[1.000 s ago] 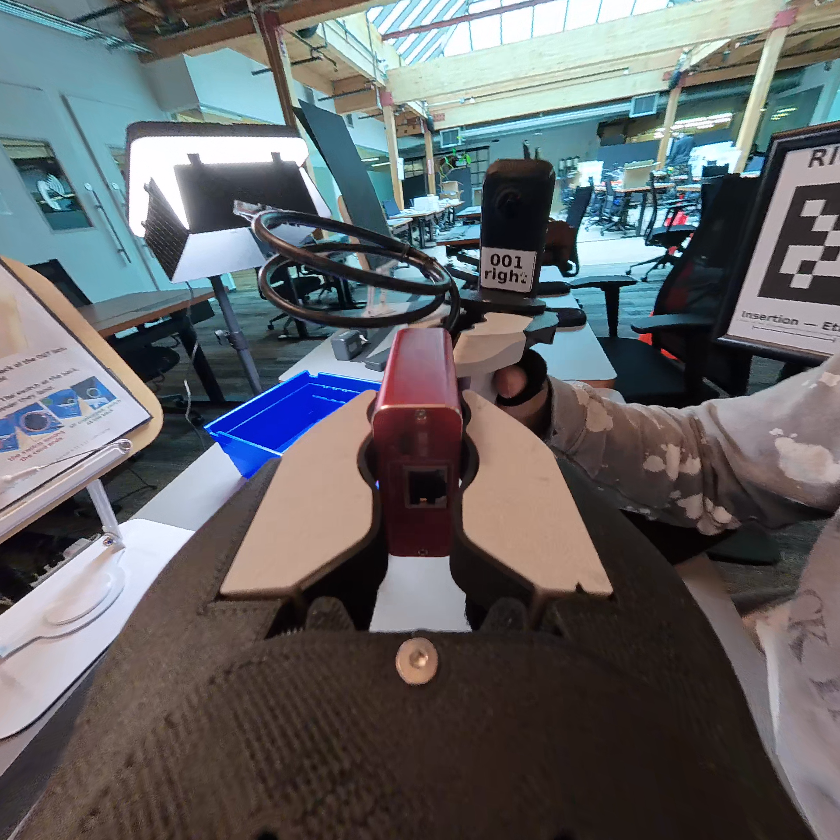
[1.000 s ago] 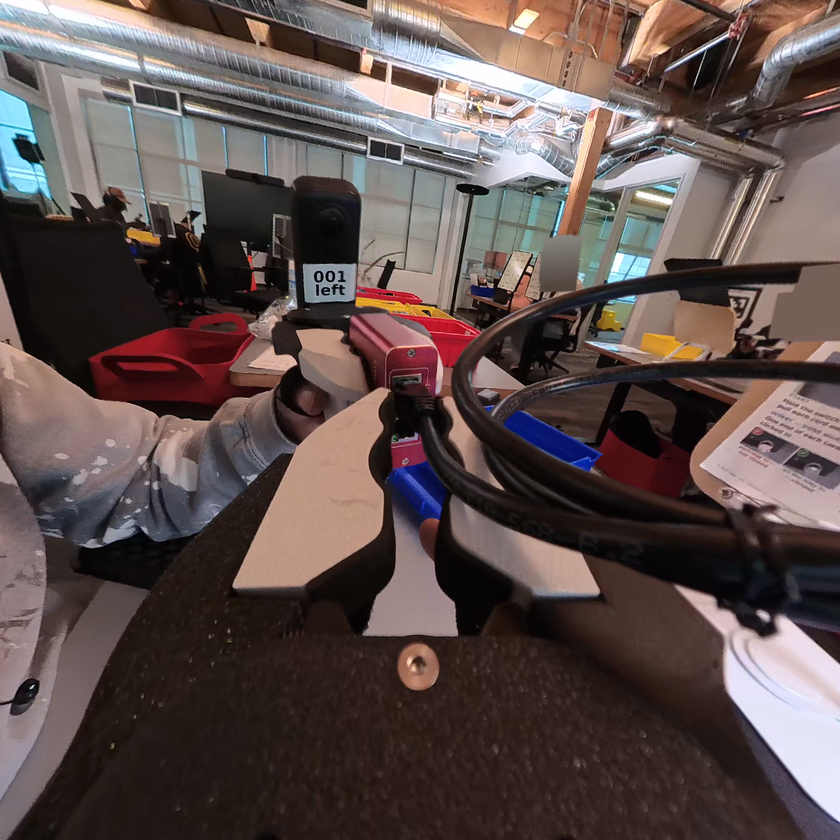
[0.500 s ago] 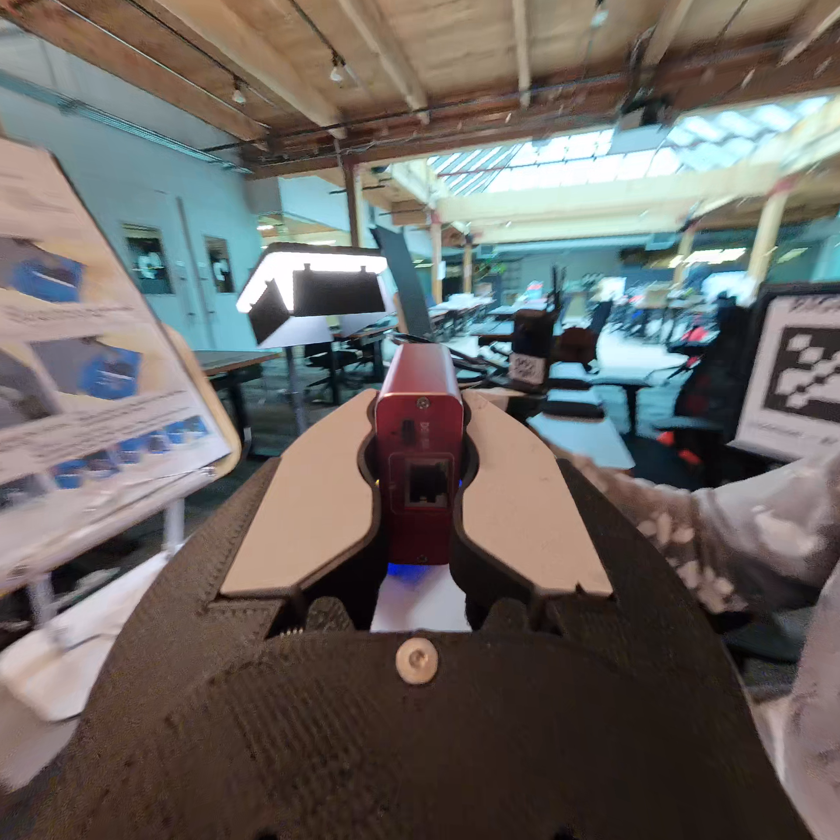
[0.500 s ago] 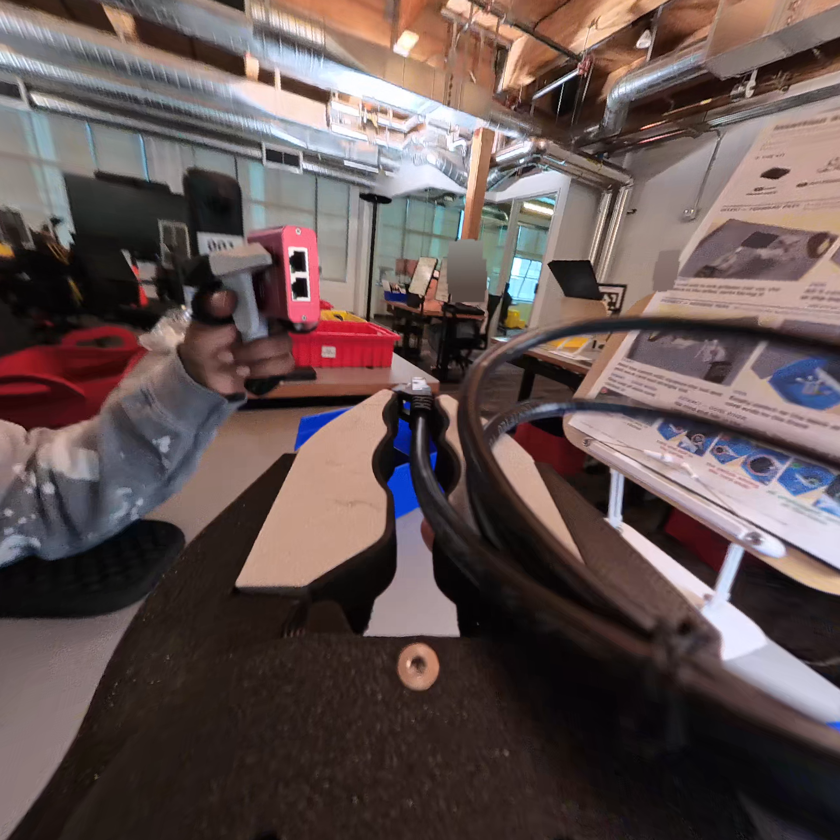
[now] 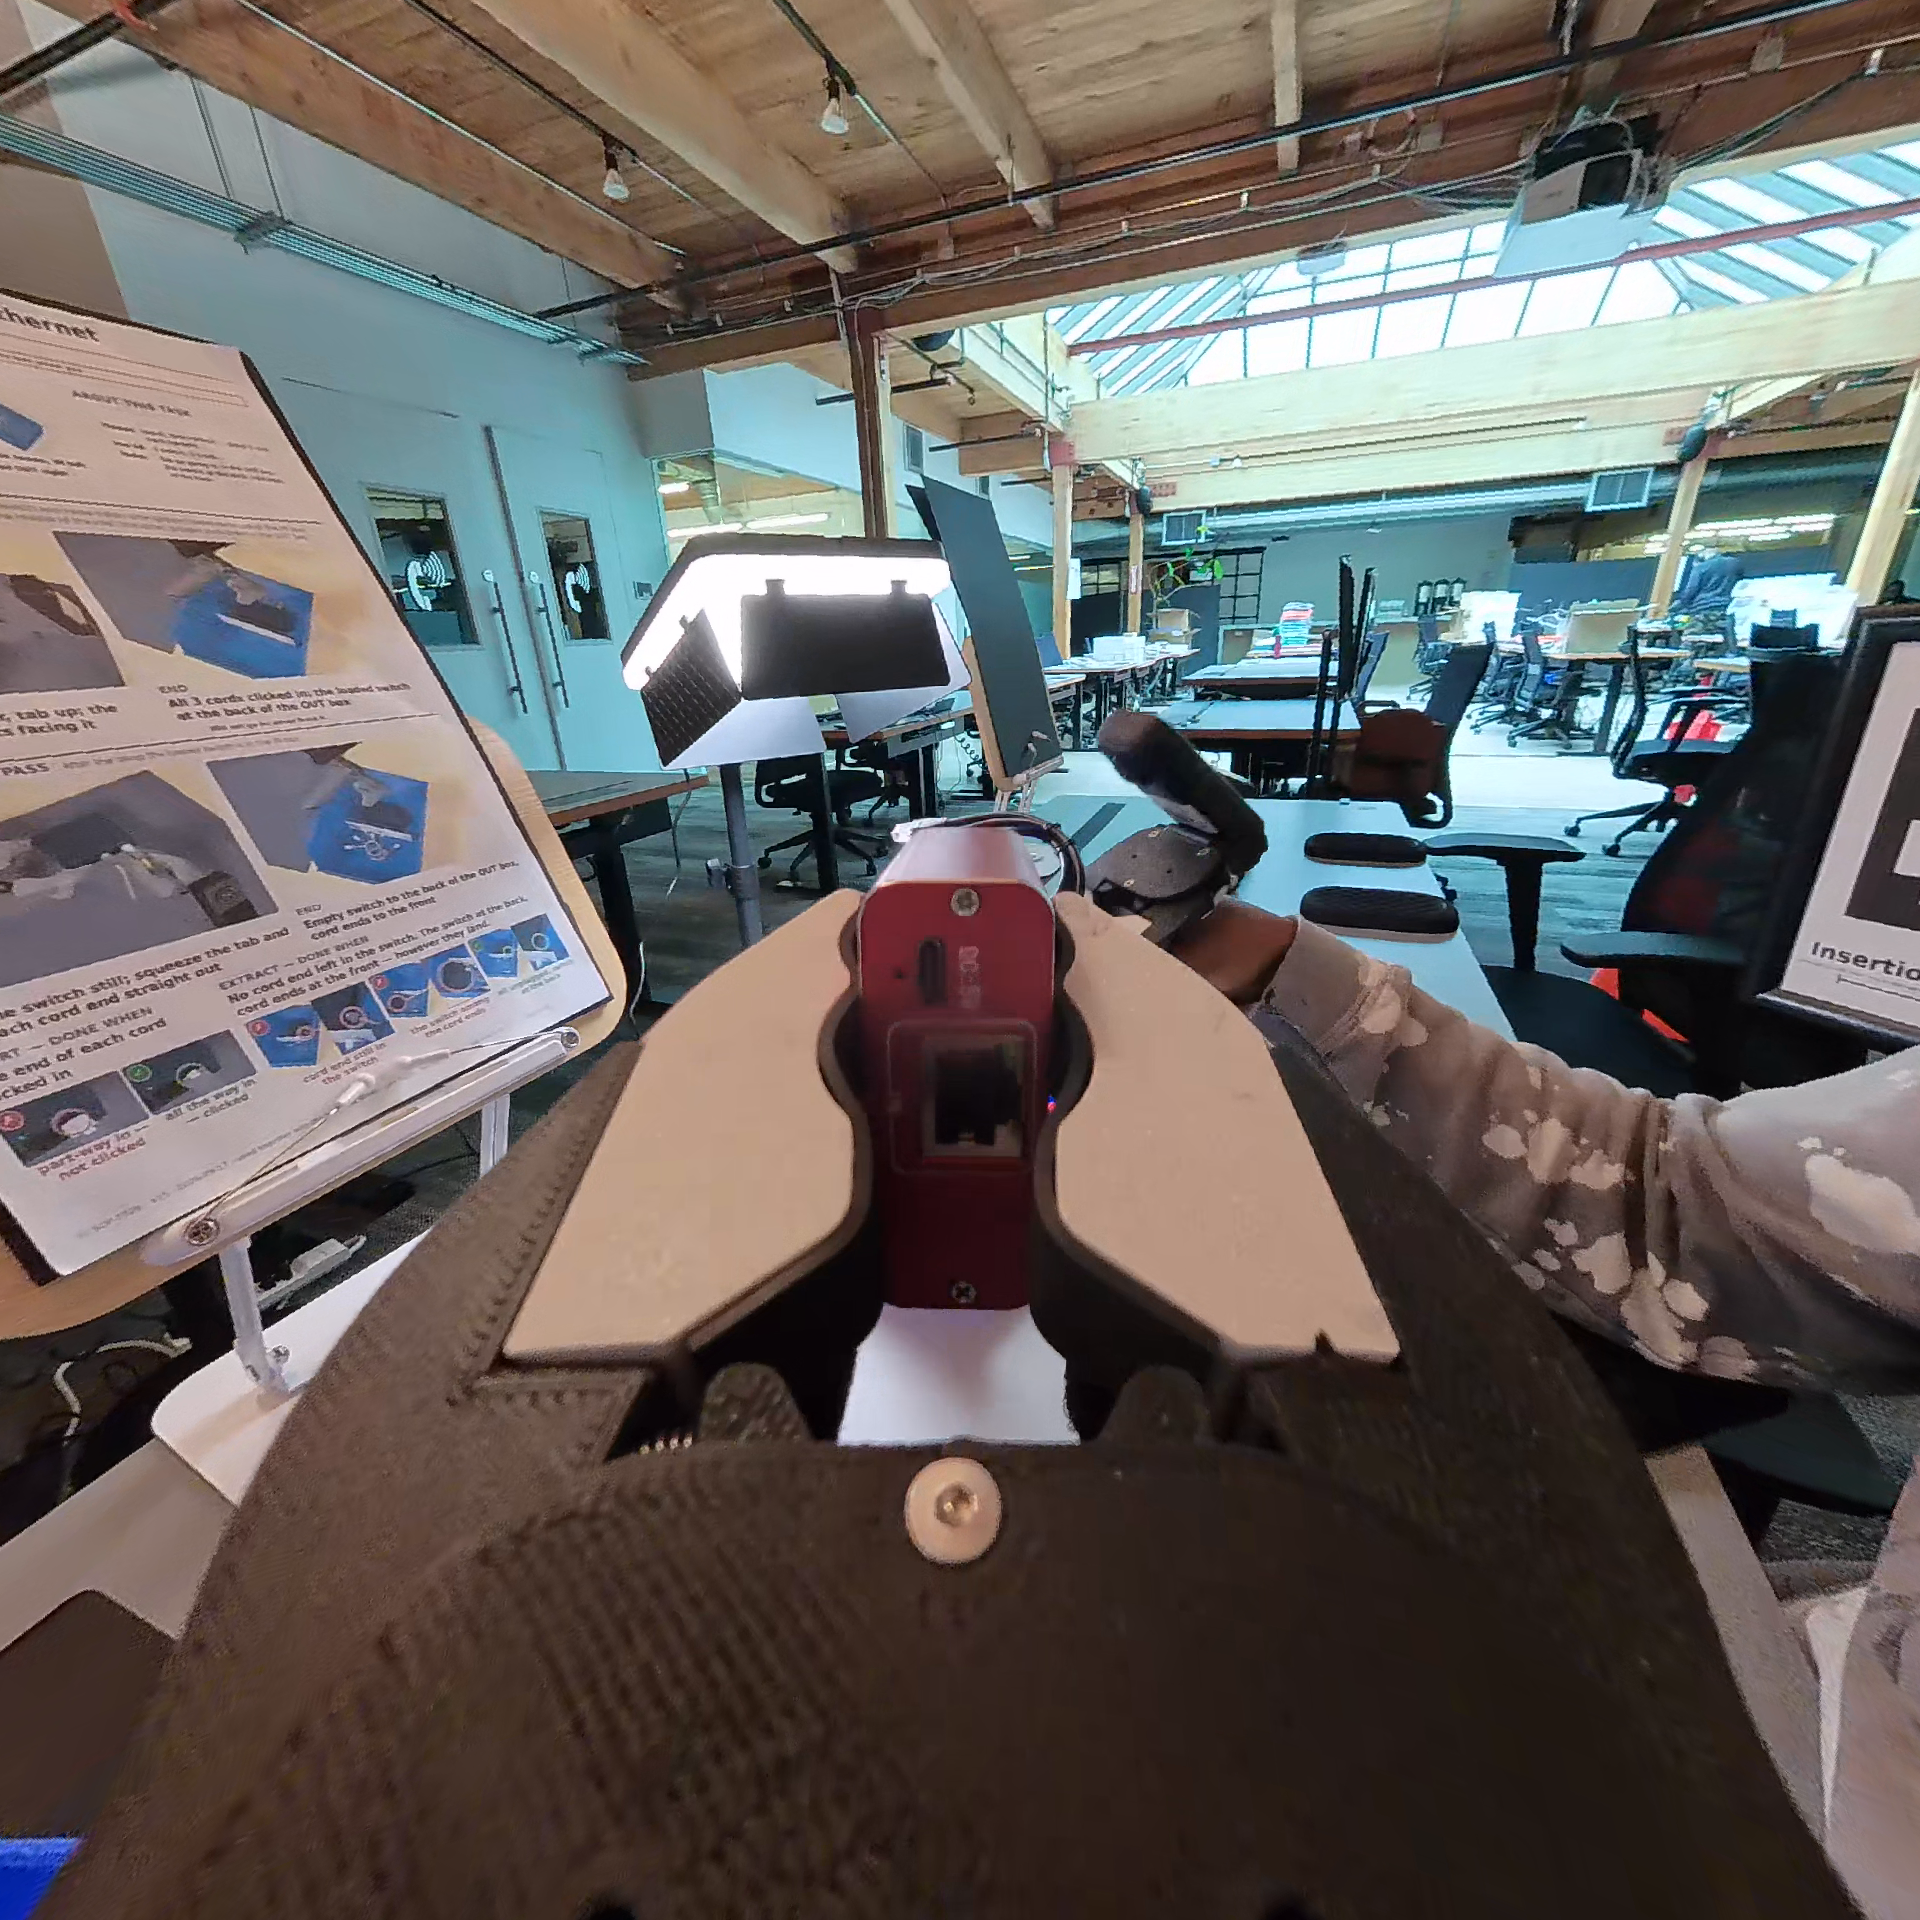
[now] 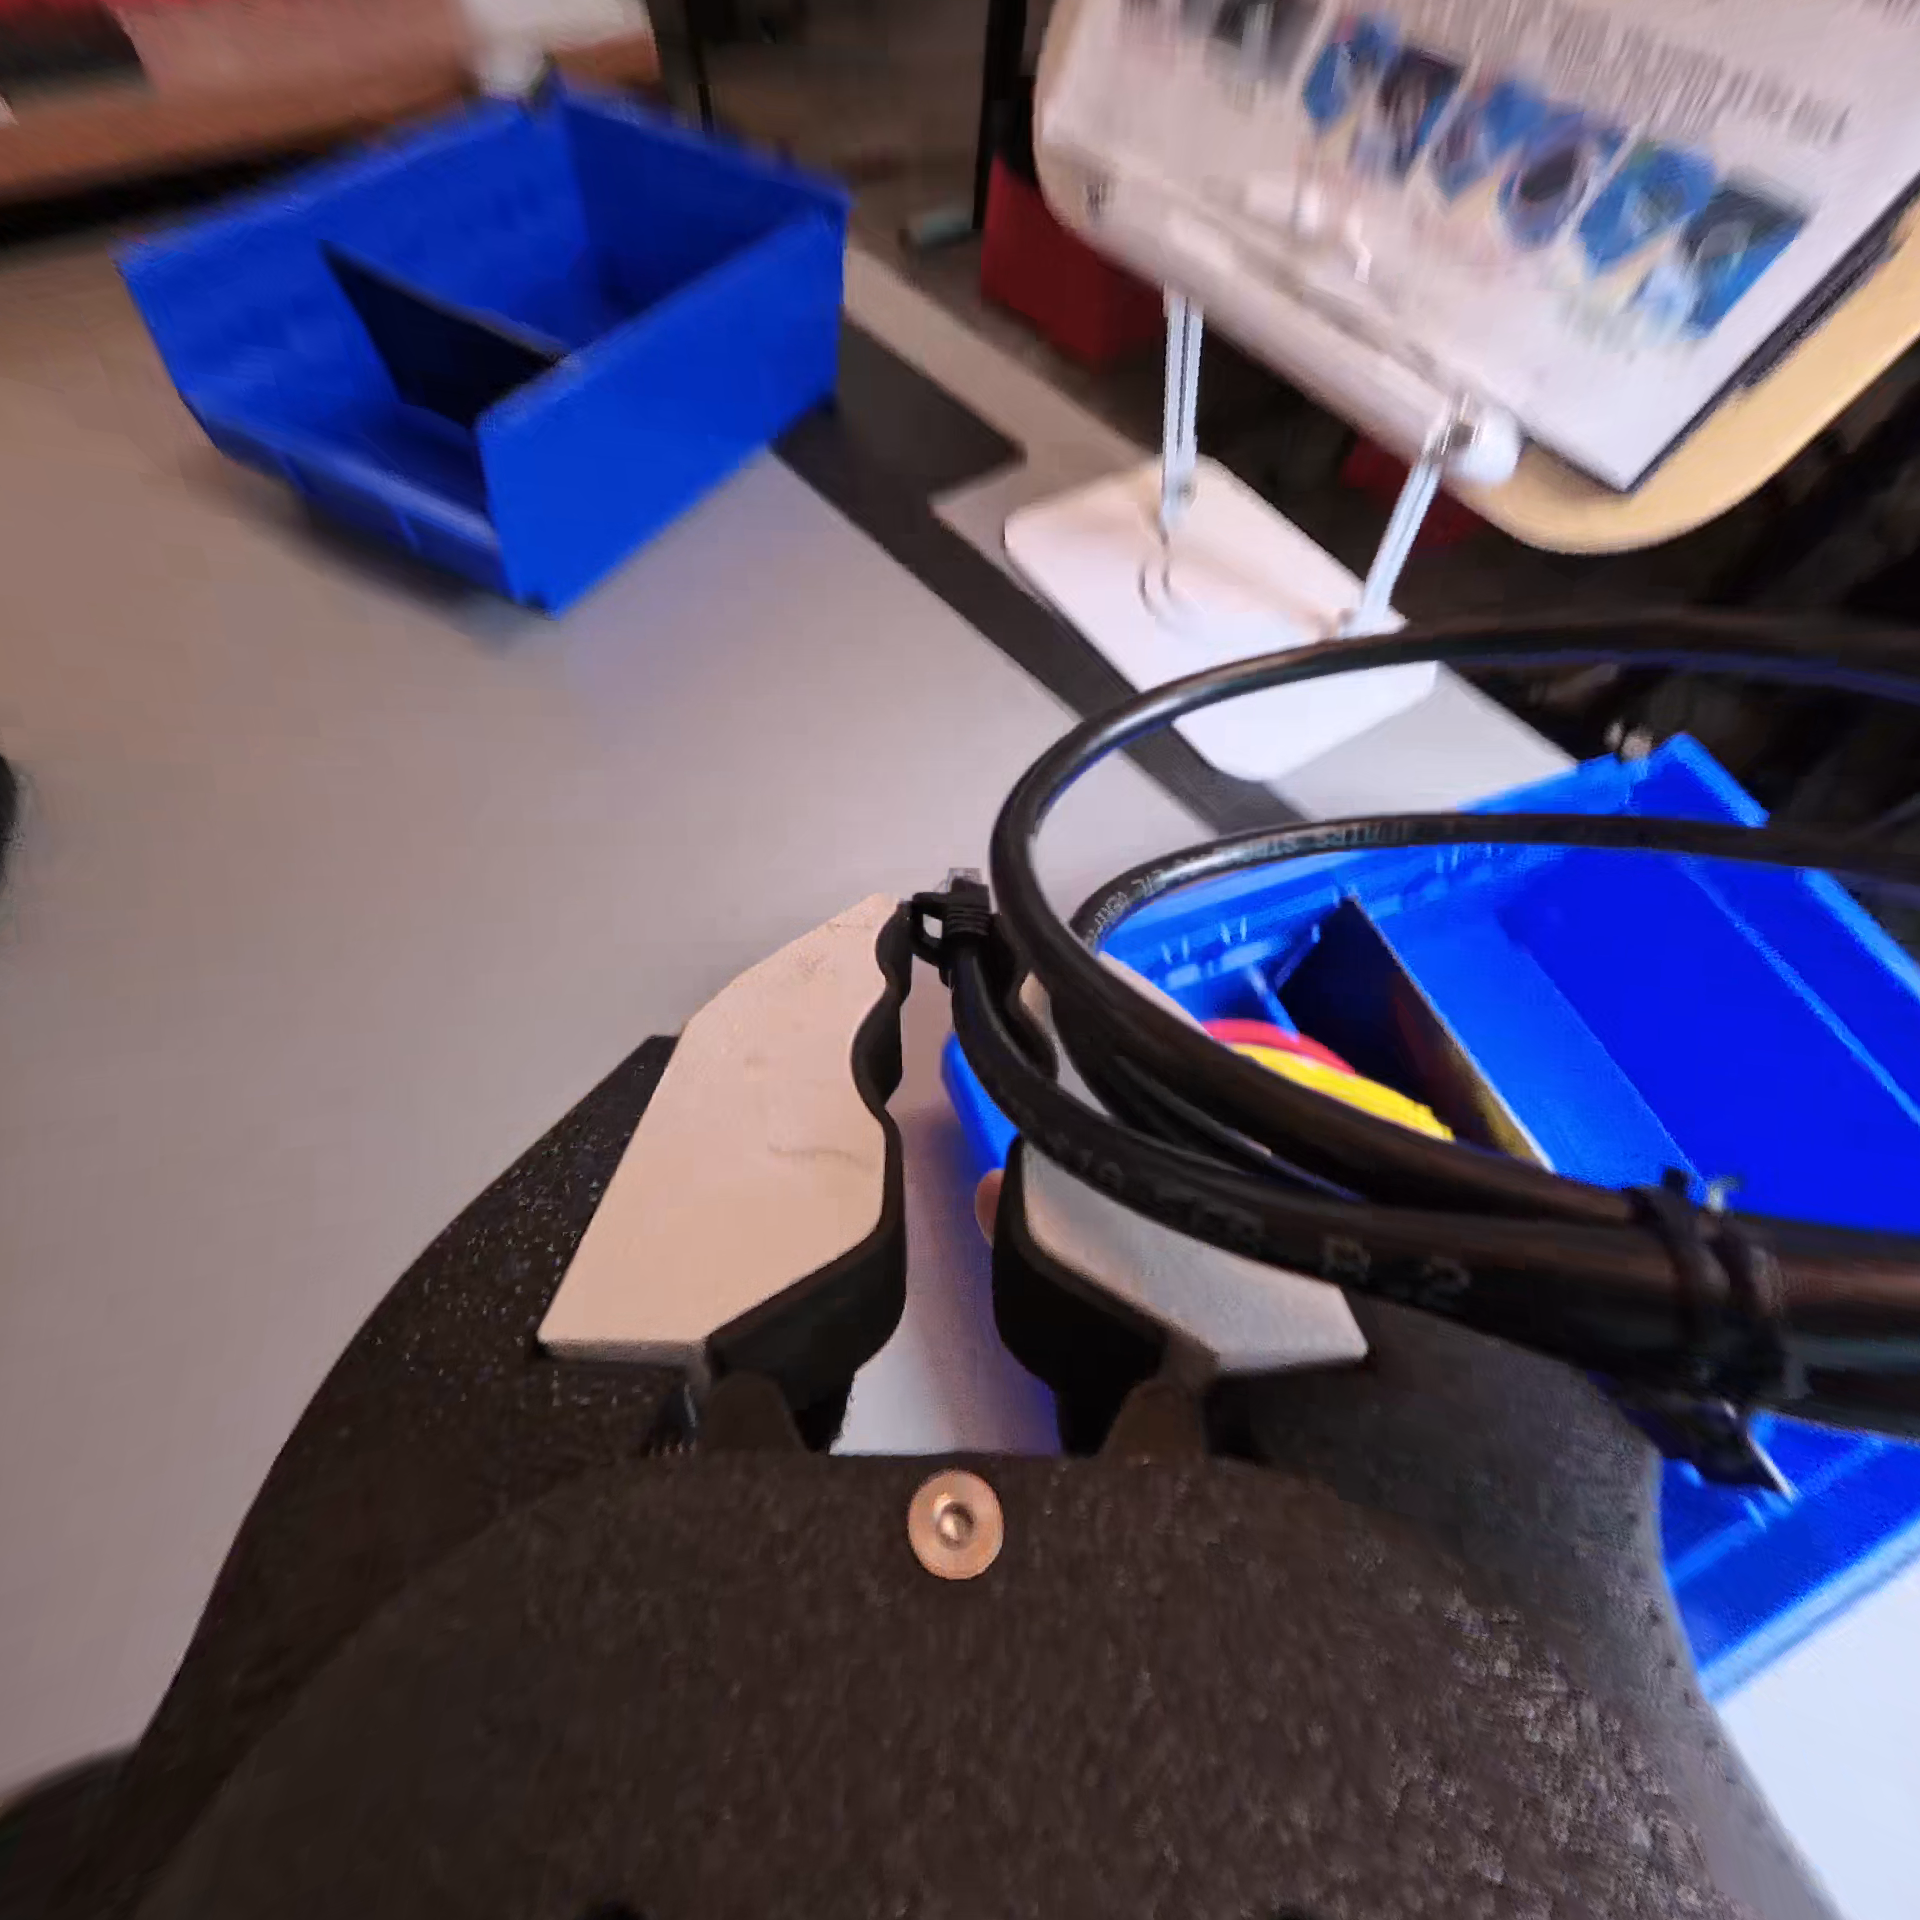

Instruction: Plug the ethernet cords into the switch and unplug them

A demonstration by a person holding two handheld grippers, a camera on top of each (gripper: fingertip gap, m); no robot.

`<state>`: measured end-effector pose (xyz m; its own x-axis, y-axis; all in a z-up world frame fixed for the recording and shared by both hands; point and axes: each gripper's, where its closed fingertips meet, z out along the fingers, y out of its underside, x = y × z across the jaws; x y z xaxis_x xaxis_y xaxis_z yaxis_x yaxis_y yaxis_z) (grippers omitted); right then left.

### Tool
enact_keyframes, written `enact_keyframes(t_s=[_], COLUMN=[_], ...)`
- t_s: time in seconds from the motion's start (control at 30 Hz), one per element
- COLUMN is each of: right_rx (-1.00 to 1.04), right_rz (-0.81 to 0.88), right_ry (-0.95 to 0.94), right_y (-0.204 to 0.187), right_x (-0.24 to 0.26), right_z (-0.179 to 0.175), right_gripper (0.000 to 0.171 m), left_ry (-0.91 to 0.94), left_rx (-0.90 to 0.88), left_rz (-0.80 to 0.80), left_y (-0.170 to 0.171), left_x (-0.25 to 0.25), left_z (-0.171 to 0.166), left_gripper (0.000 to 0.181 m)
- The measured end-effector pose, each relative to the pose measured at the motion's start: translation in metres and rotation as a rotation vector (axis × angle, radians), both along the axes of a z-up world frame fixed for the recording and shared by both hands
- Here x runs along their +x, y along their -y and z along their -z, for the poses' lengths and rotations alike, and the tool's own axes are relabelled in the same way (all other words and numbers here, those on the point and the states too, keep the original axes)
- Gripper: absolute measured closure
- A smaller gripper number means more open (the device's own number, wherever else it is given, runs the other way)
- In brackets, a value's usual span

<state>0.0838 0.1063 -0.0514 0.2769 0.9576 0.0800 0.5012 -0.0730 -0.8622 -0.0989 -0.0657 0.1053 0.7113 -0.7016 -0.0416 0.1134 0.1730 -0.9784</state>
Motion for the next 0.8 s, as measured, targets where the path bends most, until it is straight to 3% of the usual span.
enact_keyframes(t_s=[0.17,0.33,0.47,0.6,0.8], right_rx=[-0.058,0.05,0.145,0.069,-0.179], right_rz=[0.026,0.101,-0.057,-0.229,-0.212], right_ry=[0.351,0.687,0.911,0.957,0.965], right_y=[-0.013,-0.033,-0.036,-0.025,-0.044], right_x=[0.037,0.093,0.118,0.123,0.134], right_z=[0.057,0.064,0.069,0.077,0.091], right_gripper=[0.157,0.158,0.158,0.157,0.157], left_ry=[-0.011,-0.032,-0.032,-0.041,-0.049], left_rx=[-0.021,-0.022,-0.023,-0.013,-0.025], left_rz=[-0.002,-0.012,-0.006,-0.002,0.005], left_y=[-0.006,-0.008,-0.008,-0.005,-0.007], left_x=[0.0,0.002,0.003,0.005,0.007], left_z=[0.005,0.008,0.008,0.006,0.011], left_gripper=[0.152,0.151,0.151,0.151,0.151])
